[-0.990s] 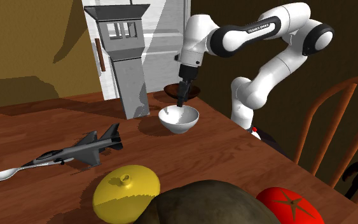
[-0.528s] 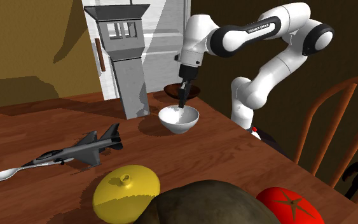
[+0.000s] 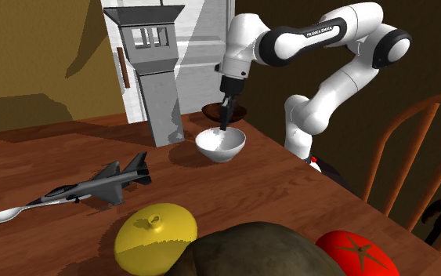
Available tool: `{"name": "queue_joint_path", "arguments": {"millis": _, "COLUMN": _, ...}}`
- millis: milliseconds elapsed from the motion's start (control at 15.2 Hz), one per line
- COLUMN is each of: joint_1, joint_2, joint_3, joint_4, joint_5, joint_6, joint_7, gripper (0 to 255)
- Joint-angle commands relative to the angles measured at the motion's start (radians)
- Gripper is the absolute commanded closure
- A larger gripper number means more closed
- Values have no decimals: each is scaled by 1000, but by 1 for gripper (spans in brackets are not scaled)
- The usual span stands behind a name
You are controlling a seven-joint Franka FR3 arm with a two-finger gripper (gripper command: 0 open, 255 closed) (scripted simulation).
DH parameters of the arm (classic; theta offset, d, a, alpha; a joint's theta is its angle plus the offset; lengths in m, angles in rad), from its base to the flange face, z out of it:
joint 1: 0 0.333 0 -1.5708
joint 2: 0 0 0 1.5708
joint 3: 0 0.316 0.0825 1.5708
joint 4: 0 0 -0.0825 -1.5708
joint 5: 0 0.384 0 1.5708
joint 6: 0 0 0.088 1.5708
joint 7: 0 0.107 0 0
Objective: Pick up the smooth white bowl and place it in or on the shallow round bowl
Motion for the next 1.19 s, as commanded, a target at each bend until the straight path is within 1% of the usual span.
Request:
{"name": "queue_joint_path", "arguments": {"millis": 0, "joint_1": -2, "joint_2": -3, "joint_3": -4, "joint_4": 25, "joint_5": -6, "joint_6": -28, "joint_7": 5, "gripper": 255}}
{"name": "queue_joint_path", "arguments": {"millis": 1122, "joint_1": -23, "joint_2": 24, "joint_3": -41, "joint_4": 266, "joint_5": -51, "joint_6": -240, "joint_7": 35, "gripper": 255}}
